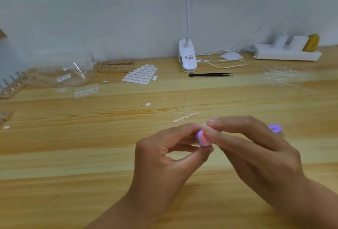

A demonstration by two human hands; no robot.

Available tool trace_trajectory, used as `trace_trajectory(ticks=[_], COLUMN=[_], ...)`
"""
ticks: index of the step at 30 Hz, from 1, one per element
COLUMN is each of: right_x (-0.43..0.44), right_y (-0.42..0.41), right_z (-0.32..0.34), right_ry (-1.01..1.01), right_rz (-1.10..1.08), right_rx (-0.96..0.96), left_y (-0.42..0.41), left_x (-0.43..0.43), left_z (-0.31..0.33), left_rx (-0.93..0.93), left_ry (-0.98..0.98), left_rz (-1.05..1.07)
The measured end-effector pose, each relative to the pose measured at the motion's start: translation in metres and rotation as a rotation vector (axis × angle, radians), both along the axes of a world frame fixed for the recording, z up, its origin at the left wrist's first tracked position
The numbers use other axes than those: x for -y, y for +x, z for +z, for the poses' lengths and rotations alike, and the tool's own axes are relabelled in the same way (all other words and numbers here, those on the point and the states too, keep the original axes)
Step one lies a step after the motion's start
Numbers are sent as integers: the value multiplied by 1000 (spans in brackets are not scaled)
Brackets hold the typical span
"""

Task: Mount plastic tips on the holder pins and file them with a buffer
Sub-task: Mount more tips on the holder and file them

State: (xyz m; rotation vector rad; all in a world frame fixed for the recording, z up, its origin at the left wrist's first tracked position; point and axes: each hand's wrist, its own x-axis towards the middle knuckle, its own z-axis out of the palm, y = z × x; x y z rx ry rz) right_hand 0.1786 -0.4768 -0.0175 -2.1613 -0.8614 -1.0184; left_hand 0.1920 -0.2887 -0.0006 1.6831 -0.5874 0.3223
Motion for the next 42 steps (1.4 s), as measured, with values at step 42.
trace_trajectory(ticks=[42], right_x=[3], right_y=[9], right_z=[0], right_ry=[80], right_rz=[-41], right_rx=[126], left_y=[13], left_x=[6], left_z=[-11], left_rx=[-690], left_ry=[-547], left_rz=[-581])
